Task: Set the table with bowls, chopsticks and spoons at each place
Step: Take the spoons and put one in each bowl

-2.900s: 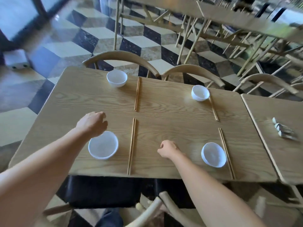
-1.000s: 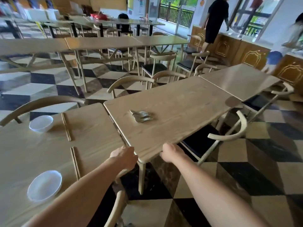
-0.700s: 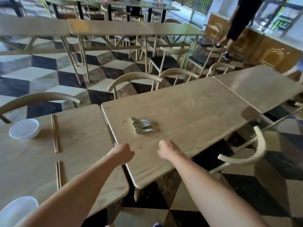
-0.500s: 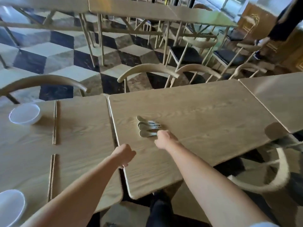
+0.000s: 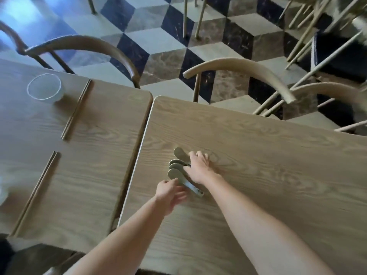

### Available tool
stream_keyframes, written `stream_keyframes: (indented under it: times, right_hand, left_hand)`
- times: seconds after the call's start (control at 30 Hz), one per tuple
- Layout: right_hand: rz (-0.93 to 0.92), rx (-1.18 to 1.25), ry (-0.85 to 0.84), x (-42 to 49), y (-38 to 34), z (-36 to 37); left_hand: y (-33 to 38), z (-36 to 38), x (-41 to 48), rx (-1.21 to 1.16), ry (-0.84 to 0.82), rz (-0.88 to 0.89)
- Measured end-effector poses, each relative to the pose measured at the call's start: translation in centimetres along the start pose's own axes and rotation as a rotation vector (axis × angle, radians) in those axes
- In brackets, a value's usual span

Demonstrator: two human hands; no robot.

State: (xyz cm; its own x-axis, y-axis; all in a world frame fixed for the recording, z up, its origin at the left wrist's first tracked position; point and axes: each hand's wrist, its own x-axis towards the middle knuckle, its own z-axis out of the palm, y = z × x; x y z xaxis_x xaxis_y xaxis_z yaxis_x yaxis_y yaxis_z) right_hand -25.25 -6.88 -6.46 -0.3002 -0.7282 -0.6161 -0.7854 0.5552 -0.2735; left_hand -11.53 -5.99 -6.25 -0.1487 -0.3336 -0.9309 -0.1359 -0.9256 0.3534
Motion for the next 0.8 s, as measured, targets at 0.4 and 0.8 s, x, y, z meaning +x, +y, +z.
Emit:
stream_keyframes:
  times: [0.4, 0.8]
  right_hand:
    - [0.07, 0.153, -0.15, -2.9, -1.1, 3.2]
    - [-0.018, 0.846, -0.478, -11.9, -17.2, 8.1]
  left_hand:
    - [0.5, -0.4, -0.3, -0.011, 0.006, 0.07]
    - [-1.2, -19.7, -7.3, -0.208, -0.169, 0.244]
